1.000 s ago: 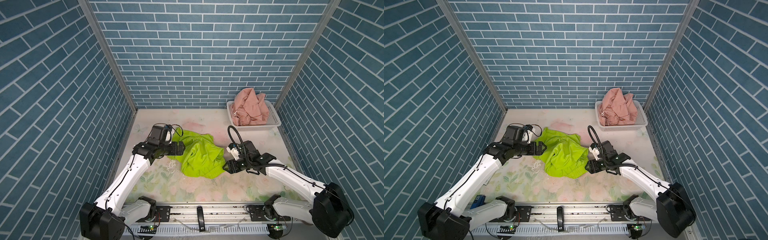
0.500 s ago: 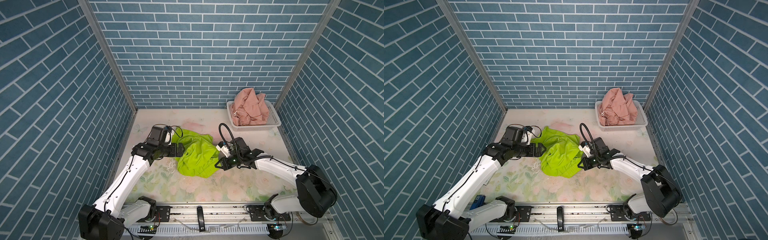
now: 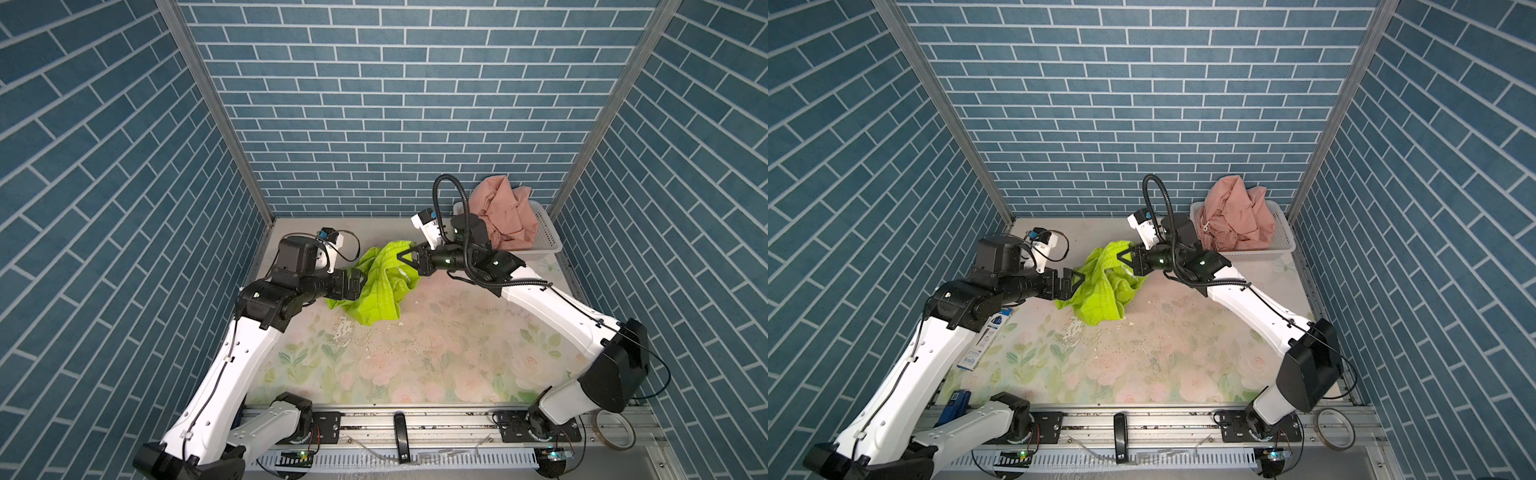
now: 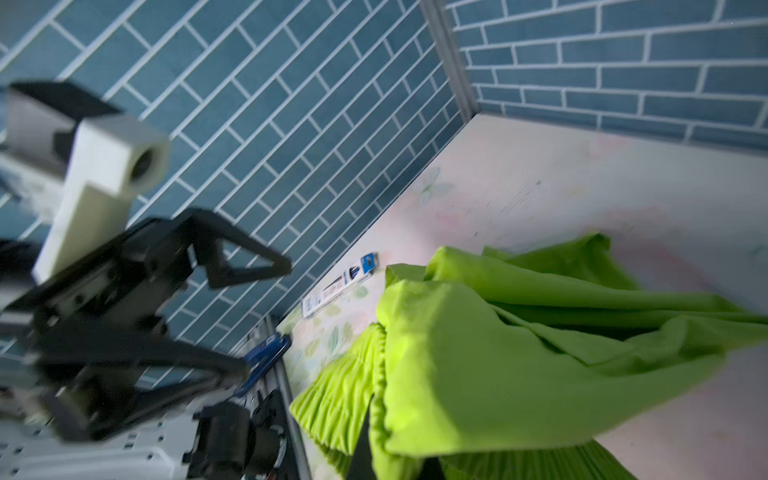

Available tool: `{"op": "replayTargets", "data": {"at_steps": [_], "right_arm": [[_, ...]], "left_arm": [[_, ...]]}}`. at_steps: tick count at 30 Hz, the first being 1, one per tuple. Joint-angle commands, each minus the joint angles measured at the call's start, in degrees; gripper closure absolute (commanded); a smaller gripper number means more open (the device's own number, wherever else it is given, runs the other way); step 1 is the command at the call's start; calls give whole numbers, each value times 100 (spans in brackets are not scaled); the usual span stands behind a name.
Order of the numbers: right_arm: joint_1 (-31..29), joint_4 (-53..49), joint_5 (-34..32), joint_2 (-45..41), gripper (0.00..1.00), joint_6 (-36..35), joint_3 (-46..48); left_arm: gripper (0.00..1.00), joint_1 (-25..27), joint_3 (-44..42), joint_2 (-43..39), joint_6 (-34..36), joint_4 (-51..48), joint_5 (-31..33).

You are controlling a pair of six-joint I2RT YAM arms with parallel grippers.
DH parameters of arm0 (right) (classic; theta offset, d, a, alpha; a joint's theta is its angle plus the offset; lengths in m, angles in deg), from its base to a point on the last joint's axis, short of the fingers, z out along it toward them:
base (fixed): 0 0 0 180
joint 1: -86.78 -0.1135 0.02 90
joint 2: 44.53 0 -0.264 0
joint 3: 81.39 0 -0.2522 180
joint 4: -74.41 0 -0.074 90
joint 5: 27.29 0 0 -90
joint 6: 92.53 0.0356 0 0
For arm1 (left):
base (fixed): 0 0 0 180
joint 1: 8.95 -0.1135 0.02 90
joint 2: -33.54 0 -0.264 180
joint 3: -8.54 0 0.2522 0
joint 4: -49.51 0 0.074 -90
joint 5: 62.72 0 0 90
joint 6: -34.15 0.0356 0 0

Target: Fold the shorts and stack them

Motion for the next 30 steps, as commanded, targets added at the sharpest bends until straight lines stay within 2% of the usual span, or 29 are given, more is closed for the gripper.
{"op": "replayTargets", "data": {"at_steps": [1, 3, 9, 15, 17, 21, 26, 30], "right_arm": [[323, 101, -597, 487, 100, 202, -571], [521, 113, -283, 801, 100, 452, -867], [704, 323, 246, 1309, 100, 844, -1078], [736, 541, 546, 1304, 100, 1085, -861], [774, 592, 627, 1259, 100, 1138, -783], [825, 787, 791, 1186, 100, 1314, -607], [835, 1238, 988, 1141, 100, 1621, -361], [835, 1427, 1108, 1126, 100, 1709, -294]], "left_arm": [[0, 127, -473, -114, 11, 271, -352], [0, 378, -810, -183, 14, 439, -241], [0, 1513, -2109, -72, -223, 1574, 1169], [0, 2961, -3033, 447, -33, 3520, 3901], [0, 3116, -3483, 595, 148, 4457, 4261], [0, 3179, -3976, 1126, 370, 5918, 4596], [0, 3495, -3876, 2206, 628, 7119, 5346], [0, 3592, -3780, 3009, 622, 7999, 5625]]}}
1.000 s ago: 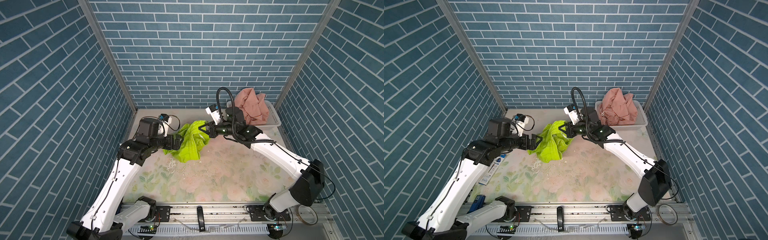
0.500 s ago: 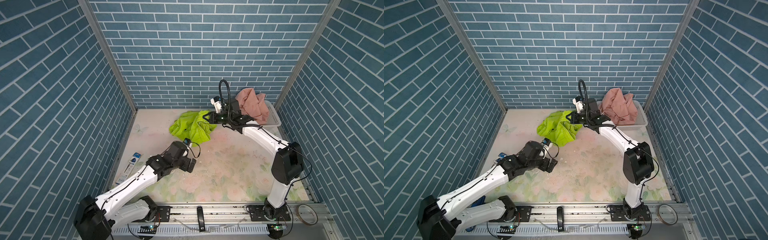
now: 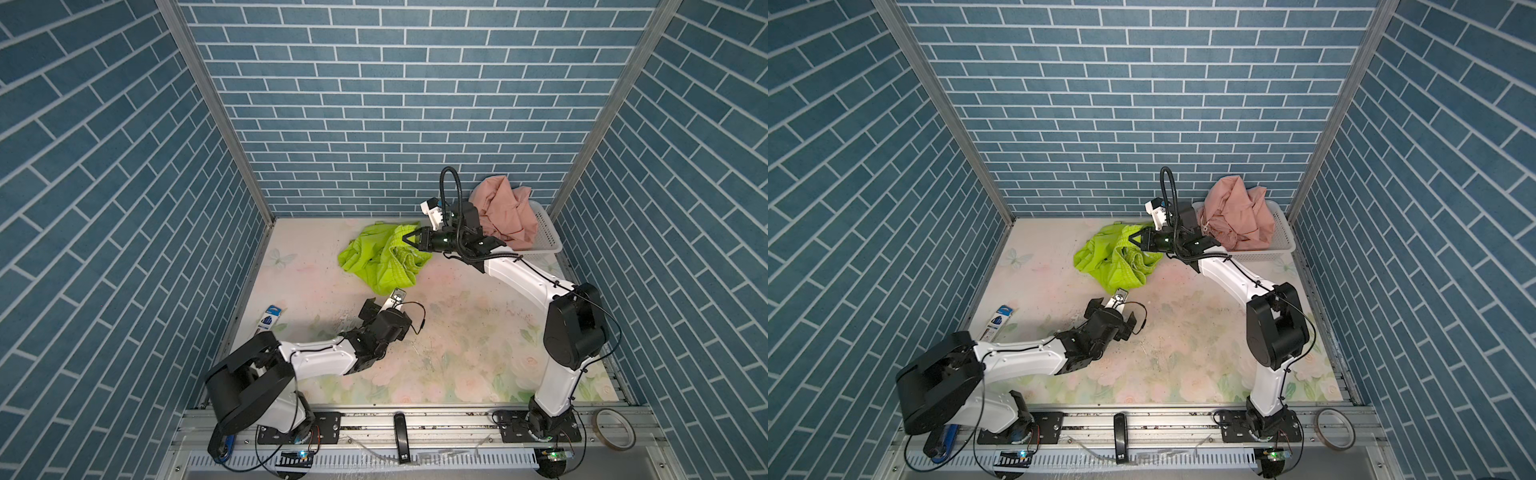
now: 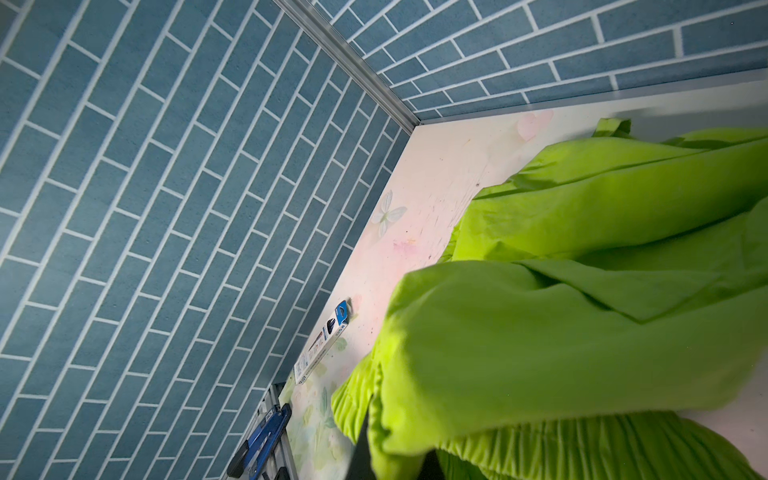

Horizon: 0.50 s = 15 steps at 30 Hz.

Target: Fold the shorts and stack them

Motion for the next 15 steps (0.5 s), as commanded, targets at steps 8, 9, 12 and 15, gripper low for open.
{"op": "replayTargets", "data": {"at_steps": [8, 9, 12, 15], "right_arm": [[10, 758, 385, -508, 100, 398, 269], [10, 791, 400, -531, 100, 427, 303], [10, 814, 395, -604, 100, 454, 390], [17, 789, 392, -667, 100, 454, 482]], "left_arm": [[0, 86, 540, 1342, 763, 2067, 1226], [0, 85, 599, 1458, 843, 2184, 1331], [0, 79, 692, 1630, 1122, 2554, 1660], [7, 38, 717, 1602, 1248, 2670, 1814]]}}
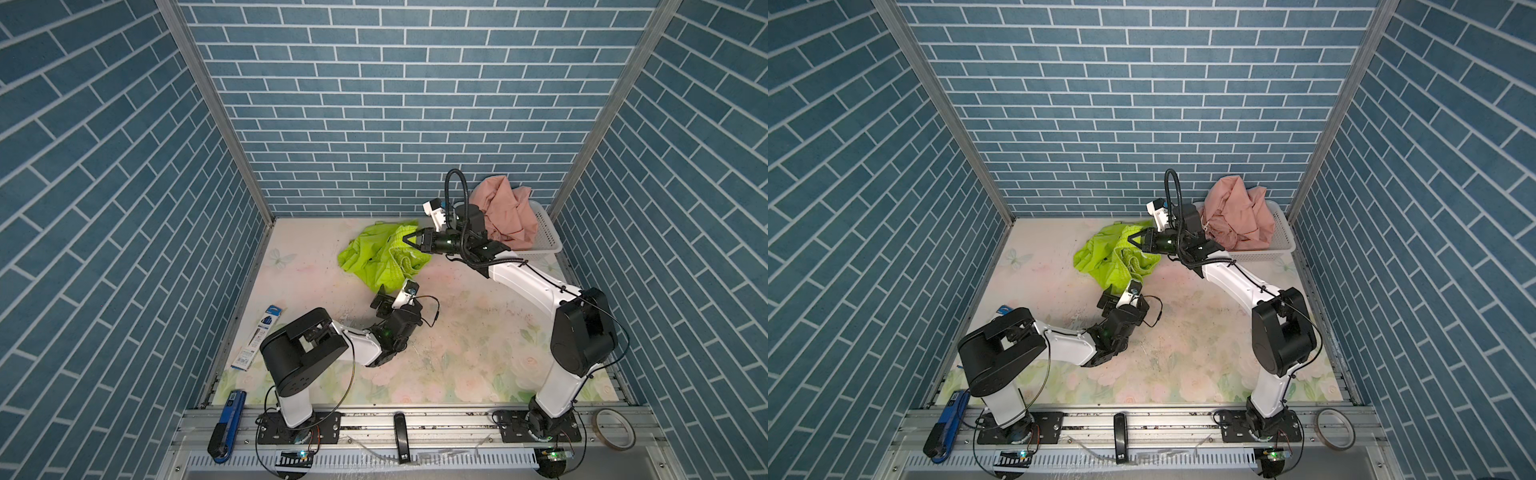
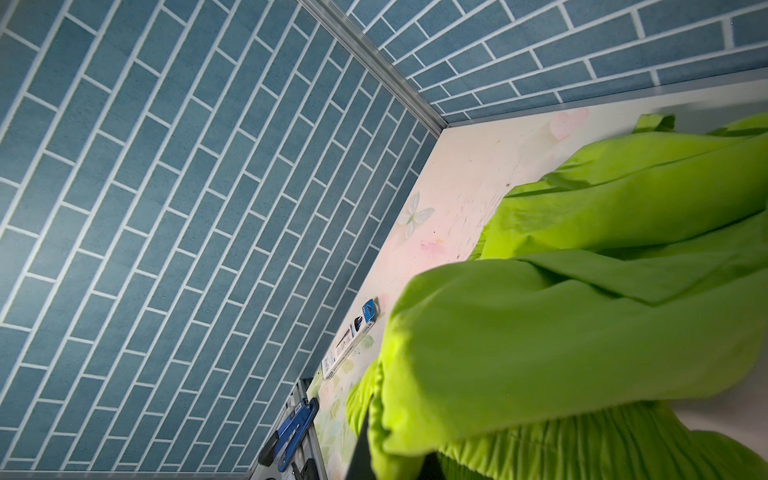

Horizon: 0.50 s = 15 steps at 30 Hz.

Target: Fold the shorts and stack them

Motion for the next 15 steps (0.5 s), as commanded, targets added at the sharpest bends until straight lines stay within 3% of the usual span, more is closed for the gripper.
{"op": "replayTargets", "data": {"at_steps": [1, 4, 5, 7, 9, 10, 15], "right_arm": [[8, 342, 125, -309, 100, 130, 56], [8, 337, 145, -369, 100, 131, 109], [8, 325, 148, -392, 100, 111, 126], [1, 239, 136, -439, 100, 59, 147], [17, 80, 92, -476, 100, -46, 149], [25, -49, 59, -502, 100, -128, 149], [168, -1042, -328, -723, 100, -763, 140]], "left_arm": [[15, -49, 115, -10, 295, 400, 385], [51, -209, 117, -105, 250, 266, 354], [61, -287, 67, -192, 211, 262, 323], [72, -446, -37, -464, 150, 112, 28], [96, -549, -97, -848, 146, -187, -295], [100, -577, -121, -1118, 146, -438, -503], [100, -833, 145, -2864, -206, -2885, -1900]]}}
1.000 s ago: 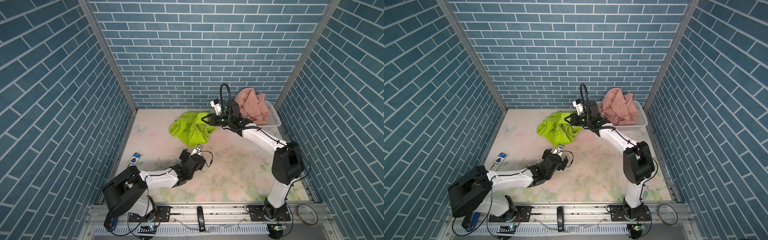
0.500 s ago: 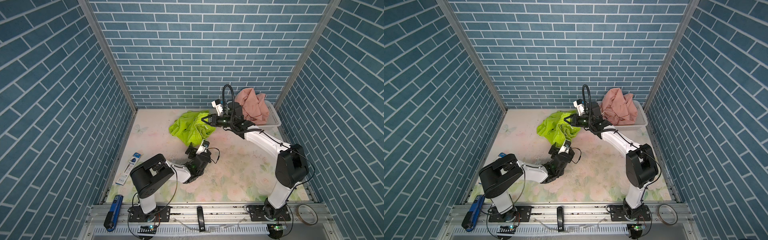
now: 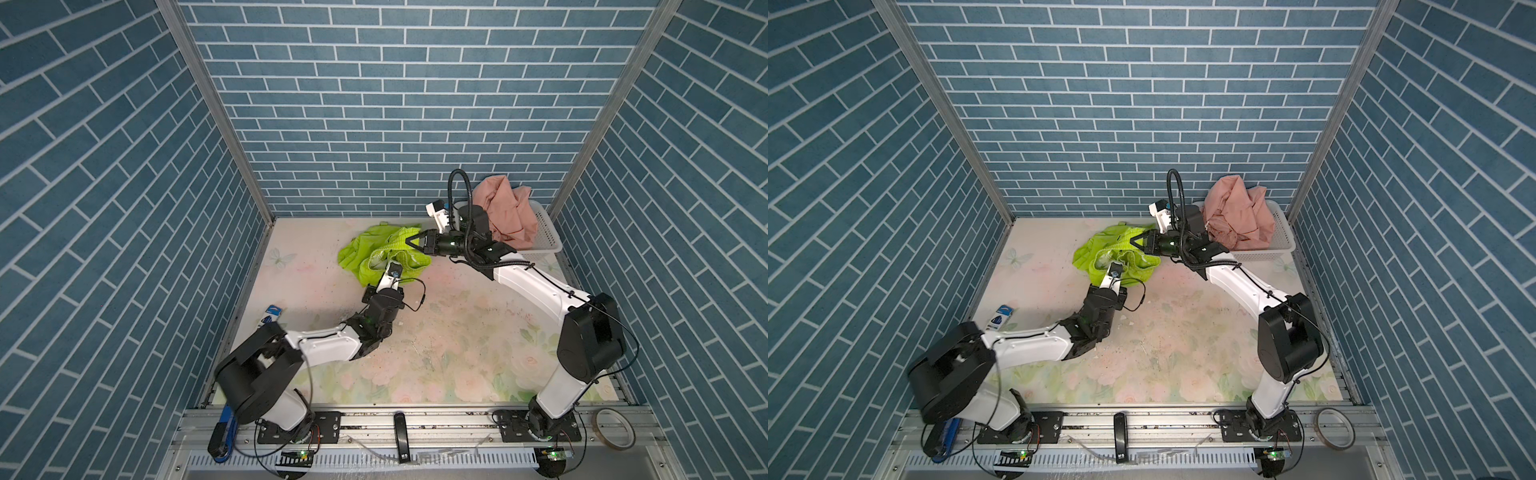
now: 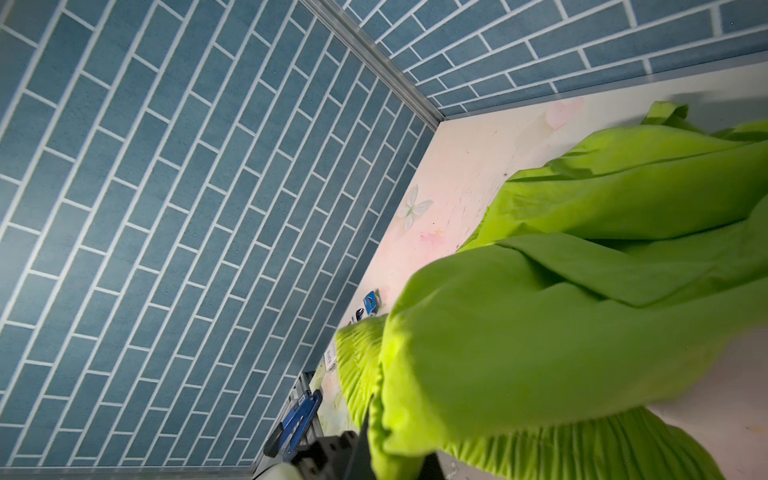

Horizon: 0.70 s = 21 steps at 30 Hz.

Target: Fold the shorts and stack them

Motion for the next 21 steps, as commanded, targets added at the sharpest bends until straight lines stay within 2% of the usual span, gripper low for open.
{"op": "replayTargets", "data": {"at_steps": [1, 5, 8, 10, 13, 14, 15, 16, 17, 21], "right_arm": [[159, -778, -322, -433, 100, -713, 9], [281, -2039, -874, -647, 100, -1540, -244], [281, -3137, -1352, -729, 100, -2179, -642], [292, -3533, -1606, -792, 100, -2295, -713], [312, -3360, -1534, -957, 100, -2118, -310], [312, -3133, -1374, -1028, 100, -1968, -78], [320, -2948, -1229, -1075, 100, -1844, 112], [317, -2803, -1131, -1138, 100, -1738, 287], [325, -2693, -1113, -1205, 100, -1649, 450], [324, -1544, -812, -1399, 100, -966, 1116]], "left_arm": [[100, -210, 415, -1146, -319, -2118, -1225], [100, -565, 1348, -2122, -340, -4453, -2261], [100, -716, 2358, -2151, -259, -5969, -2655], [100, -723, 2719, -2067, -449, -6337, -2572], [100, -716, 2737, -1874, -552, -6340, -3326], [89, -703, 2499, -1817, -565, -6054, -3670], [73, -687, 2244, -1786, -579, -5743, -3886], [51, -631, 1967, -1717, -640, -5398, -3999], [37, -603, 1696, -1656, -718, -5052, -4101], [4, -535, 938, -1355, -1065, -3942, -4329]]}}
